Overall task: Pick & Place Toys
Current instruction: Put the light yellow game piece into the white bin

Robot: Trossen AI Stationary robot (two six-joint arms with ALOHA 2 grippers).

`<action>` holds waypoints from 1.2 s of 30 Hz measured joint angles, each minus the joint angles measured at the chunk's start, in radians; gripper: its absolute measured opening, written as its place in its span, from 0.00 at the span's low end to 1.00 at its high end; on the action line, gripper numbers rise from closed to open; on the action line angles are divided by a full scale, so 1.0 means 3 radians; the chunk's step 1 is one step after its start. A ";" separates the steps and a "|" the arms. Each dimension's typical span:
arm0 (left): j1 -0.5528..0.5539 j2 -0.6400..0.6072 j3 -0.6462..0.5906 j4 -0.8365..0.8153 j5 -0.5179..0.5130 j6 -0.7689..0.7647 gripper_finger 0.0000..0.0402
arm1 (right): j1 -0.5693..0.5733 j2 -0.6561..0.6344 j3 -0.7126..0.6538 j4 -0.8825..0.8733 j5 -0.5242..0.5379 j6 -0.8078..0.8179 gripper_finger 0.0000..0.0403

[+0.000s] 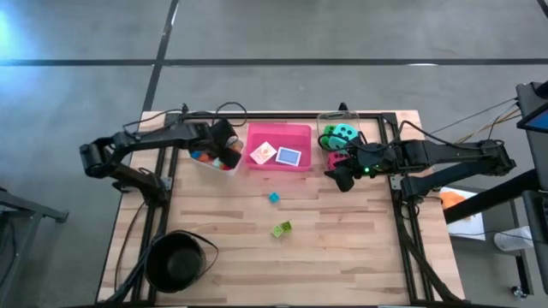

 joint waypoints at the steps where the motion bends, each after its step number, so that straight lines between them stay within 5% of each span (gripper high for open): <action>1: 0.0001 -0.0003 0.0004 0.0004 -0.0002 0.0000 0.33 | 0.0000 0.0000 0.0000 -0.0001 0.0001 -0.0001 0.67; 36: 0.0001 -0.0001 -0.0181 -0.0057 0.0037 0.0011 0.33 | 0.0000 0.0000 0.0000 -0.0001 0.0005 -0.0001 0.67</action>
